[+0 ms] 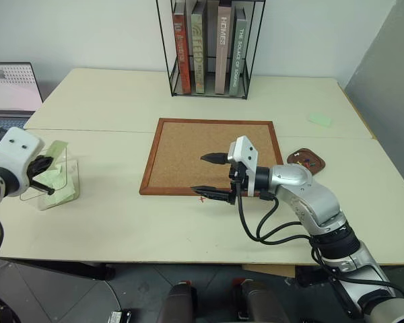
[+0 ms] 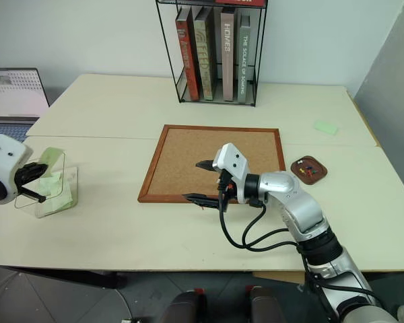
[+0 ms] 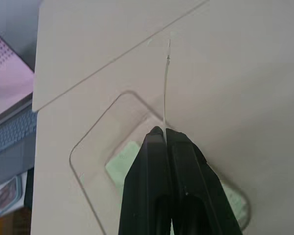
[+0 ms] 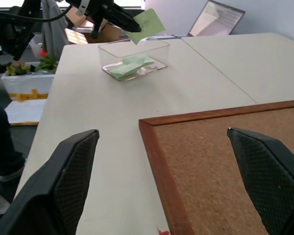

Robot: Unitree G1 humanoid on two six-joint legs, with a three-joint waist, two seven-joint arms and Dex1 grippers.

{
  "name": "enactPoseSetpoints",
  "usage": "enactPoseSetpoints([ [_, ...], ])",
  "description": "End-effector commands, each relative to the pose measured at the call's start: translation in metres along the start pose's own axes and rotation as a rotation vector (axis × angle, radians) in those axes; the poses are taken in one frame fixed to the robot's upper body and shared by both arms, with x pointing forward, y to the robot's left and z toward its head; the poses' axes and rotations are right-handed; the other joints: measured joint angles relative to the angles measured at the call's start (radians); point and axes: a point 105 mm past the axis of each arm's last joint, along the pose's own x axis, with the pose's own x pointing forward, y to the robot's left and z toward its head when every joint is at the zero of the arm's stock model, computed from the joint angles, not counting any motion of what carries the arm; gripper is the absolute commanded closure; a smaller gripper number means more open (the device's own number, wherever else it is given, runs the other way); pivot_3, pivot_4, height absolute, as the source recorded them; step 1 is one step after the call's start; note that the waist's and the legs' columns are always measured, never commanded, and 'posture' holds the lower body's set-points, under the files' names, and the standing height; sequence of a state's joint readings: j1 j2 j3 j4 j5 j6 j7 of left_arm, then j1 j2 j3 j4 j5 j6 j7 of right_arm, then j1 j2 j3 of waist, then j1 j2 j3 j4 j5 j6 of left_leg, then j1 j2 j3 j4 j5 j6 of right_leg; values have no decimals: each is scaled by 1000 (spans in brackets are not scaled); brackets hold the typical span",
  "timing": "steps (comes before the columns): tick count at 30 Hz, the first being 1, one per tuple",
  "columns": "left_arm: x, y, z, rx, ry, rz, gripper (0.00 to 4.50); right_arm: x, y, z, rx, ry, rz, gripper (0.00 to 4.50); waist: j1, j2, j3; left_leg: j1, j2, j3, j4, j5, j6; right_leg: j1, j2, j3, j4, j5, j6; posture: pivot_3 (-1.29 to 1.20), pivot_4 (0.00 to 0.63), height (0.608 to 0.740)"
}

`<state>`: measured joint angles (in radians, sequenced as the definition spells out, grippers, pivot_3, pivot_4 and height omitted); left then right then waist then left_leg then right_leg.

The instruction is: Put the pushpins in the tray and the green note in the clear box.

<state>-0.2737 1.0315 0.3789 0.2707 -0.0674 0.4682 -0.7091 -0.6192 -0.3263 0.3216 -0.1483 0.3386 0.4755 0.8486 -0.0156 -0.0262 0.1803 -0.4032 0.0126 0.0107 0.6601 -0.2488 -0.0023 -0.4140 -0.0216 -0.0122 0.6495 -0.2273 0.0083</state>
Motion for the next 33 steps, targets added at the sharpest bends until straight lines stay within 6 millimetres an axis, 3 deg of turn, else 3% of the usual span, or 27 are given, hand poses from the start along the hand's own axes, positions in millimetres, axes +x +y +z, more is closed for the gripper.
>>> enactPoseSetpoints([
  [1, -7, 23, -2, -64, -1, 73, 4500, 3, 0, 14, -51, -38, 17, 48, 0, 0, 0, 0, 0, 0, 0, 0, 0, 0, 0, 0, 0, 0, 0, 0, 150, 740],
  [10, 1, 28, -14, -233, 23, 88, 4500, 3, -1, 15, -63, -35, 6, 48, 2, -1, -1, 0, 0, 0, 0, 0, 0, -1, 0, 0, 1, 0, 0, 0, 150, 740],
  [16, 4, 25, -10, -279, 16, 70, 3569, 3, -2, 16, -59, -40, -6, 0, 1, -1, -1, 0, 0, 1, 0, 0, 0, -1, 0, 0, 2, 0, -1, 0, 150, 740],
  [24, 2, 29, -5, -295, 2, 87, 1786, 3, -3, 15, -52, -46, -12, 0, 1, -1, -1, 0, 0, 1, 0, 0, 0, -1, 0, 0, 2, 0, -1, 0, 150, 740],
  [27, 0, 33, 10, -316, -65, 104, 1262, 3, -3, 16, -51, -48, -12, 0, 1, -2, -1, 0, 0, 0, 0, 0, 0, -1, 0, 0, 2, 0, -1, 0, 150, 740],
  [30, -3, 37, 33, -312, -169, 119, 1262, 2, -3, 17, -48, -55, -14, 0, 3, -3, -1, -1, 0, 0, 0, 0, 0, -1, 0, 0, 2, 1, -1, 0, 150, 740],
  [33, -5, 28, 61, -300, -286, 66, 1262, -1, -4, 19, -41, -65, -25, 0, 5, -3, -1, -1, 0, 0, 0, 0, 0, -1, -1, 0, 2, 3, -5, 0, 150, 740],
])
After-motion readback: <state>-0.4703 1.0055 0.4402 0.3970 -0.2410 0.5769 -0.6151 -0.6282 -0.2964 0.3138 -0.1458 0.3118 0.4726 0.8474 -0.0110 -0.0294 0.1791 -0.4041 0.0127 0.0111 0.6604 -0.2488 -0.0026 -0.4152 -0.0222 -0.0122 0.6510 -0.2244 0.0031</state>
